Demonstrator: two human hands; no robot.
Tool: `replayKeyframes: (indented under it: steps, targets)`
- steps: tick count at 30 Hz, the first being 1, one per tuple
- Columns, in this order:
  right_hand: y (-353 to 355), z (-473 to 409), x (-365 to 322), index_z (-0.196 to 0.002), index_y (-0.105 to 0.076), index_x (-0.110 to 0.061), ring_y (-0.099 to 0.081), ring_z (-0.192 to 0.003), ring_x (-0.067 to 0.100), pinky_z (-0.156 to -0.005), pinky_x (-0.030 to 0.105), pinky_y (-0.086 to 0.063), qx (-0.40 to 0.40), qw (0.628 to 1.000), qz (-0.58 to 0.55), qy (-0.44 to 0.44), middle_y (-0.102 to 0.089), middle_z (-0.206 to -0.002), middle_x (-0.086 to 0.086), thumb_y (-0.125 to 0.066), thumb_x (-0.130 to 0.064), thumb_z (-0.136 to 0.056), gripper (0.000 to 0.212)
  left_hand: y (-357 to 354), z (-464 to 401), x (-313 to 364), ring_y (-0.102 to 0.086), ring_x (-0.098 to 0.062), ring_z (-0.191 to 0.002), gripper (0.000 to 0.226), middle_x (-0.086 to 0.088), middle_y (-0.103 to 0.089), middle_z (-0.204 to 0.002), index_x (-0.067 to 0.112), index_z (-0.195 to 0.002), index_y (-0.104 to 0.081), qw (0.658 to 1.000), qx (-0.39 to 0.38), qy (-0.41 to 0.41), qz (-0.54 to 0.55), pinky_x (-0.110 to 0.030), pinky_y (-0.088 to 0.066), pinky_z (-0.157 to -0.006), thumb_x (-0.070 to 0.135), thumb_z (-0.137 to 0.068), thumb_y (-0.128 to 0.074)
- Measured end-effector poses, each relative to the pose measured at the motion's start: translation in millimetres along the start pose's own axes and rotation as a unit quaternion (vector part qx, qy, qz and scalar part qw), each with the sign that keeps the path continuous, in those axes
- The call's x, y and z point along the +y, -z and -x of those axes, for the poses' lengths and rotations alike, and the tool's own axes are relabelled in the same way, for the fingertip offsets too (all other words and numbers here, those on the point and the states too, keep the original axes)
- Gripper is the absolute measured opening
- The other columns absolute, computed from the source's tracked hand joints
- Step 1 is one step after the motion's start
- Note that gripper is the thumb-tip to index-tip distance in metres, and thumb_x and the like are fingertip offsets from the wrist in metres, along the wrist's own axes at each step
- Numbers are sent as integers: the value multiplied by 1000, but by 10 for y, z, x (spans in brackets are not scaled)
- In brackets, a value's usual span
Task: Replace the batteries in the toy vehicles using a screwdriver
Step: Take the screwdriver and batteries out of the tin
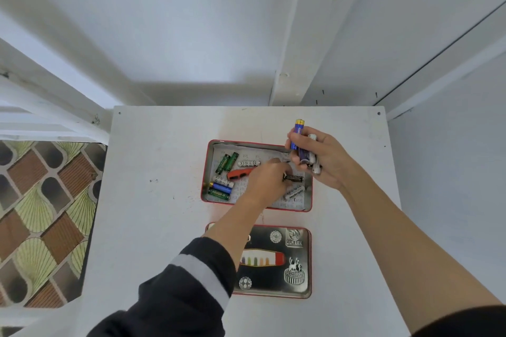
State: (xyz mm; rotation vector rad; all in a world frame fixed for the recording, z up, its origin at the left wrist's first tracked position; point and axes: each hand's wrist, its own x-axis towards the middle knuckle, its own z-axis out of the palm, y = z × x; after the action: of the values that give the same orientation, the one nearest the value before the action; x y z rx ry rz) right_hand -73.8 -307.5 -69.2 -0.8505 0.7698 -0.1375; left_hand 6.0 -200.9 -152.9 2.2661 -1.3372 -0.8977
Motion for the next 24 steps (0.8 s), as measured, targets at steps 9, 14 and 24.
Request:
replayKeyframes:
  steps: [9, 14, 24]
  targets:
    - [-157, -52, 192, -89, -59, -1, -51, -48, 20, -38, 21, -37, -8, 998, 42, -52, -57, -74, 14, -46, 6, -87, 15, 688, 626, -275, -43, -10, -43, 18, -2, -56, -63, 13, -94, -66, 827, 89, 184, 523, -21, -38, -44, -5, -87, -65]
    - [-333, -207, 350, -75, -60, -13, -52, -48, 16, -42, 21, -36, 51, 935, 345, -63, -59, -65, 3, -65, -15, -85, 11, 827, 855, -399, -40, -13, -42, 13, -5, -59, -61, 8, -97, -68, 781, 134, 182, 582, -20, -38, -44, -1, -91, -60]
    - [-611, -540, 793, -83, -71, -15, -56, -51, 16, -41, 14, -7, 45, 562, 804, 187, -64, -82, 0, -84, -9, -59, 27, 970, 915, -497, -38, -13, -43, 12, 0, -60, -61, 7, -80, -60, 767, 165, 198, 587, -22, -34, -46, 10, -91, -65]
